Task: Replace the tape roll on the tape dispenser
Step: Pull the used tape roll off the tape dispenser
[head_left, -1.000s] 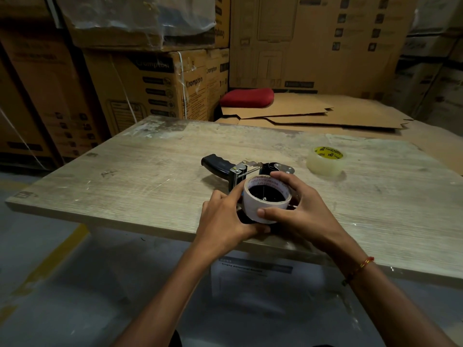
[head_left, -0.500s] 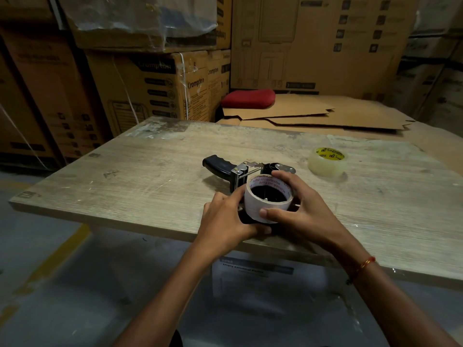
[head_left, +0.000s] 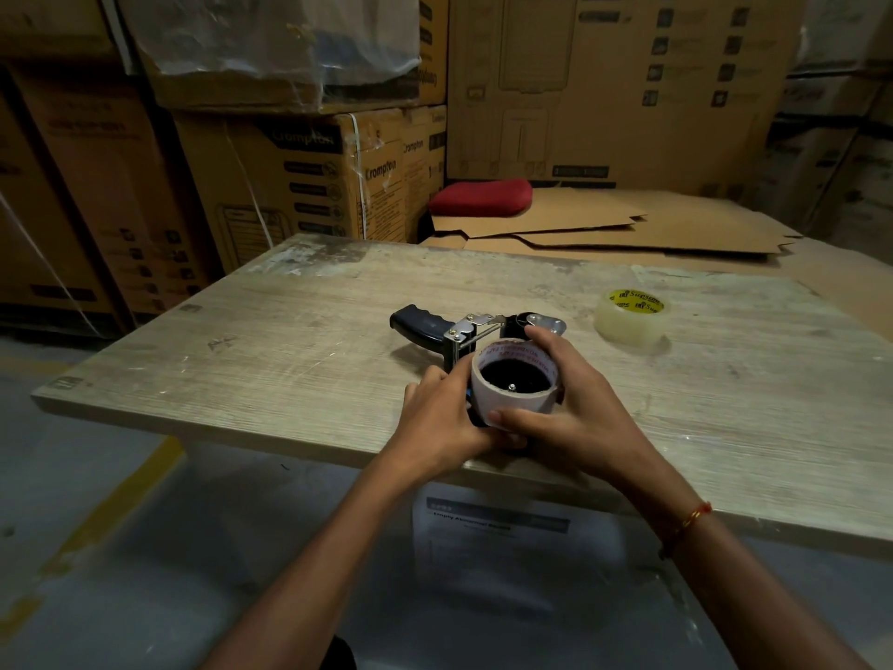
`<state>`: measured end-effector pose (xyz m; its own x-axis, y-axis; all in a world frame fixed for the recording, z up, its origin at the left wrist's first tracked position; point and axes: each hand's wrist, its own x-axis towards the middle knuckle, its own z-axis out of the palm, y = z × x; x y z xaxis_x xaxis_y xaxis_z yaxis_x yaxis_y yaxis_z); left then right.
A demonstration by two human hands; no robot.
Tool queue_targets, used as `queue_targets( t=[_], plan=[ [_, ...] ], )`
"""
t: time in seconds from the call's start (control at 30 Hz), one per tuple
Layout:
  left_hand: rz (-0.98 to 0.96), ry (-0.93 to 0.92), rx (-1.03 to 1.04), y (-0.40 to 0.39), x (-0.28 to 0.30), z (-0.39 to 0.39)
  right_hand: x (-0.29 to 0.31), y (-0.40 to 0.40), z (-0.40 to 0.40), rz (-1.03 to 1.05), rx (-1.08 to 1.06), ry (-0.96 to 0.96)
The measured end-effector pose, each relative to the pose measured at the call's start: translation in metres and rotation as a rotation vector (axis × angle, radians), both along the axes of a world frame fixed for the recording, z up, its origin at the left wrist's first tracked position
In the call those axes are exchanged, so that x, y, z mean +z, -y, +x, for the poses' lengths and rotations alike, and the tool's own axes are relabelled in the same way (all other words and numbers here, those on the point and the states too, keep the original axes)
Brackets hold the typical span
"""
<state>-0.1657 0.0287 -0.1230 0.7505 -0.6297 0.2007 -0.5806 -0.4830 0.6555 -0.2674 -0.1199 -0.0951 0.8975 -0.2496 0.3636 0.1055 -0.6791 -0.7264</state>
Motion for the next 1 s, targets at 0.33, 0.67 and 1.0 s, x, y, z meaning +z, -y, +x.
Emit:
queue_targets(
  t=[0.33,0.67,1.0],
  plan=[
    [-0.045,-0.044,-0.014,-0.001,-0.003,0.001,0.0,0.009,0.002,0.075,-0.019,0.054],
    [-0.077,-0.027,-0.072,0.0,0.0,0.005,0.001,0.009,0.001,0.005,0.049,0.117],
    [-0.05,-0.006,-0.004,-0.002,-0.009,0.002,0.006,0.017,-0.015,0.639,-0.033,0.173]
  ],
)
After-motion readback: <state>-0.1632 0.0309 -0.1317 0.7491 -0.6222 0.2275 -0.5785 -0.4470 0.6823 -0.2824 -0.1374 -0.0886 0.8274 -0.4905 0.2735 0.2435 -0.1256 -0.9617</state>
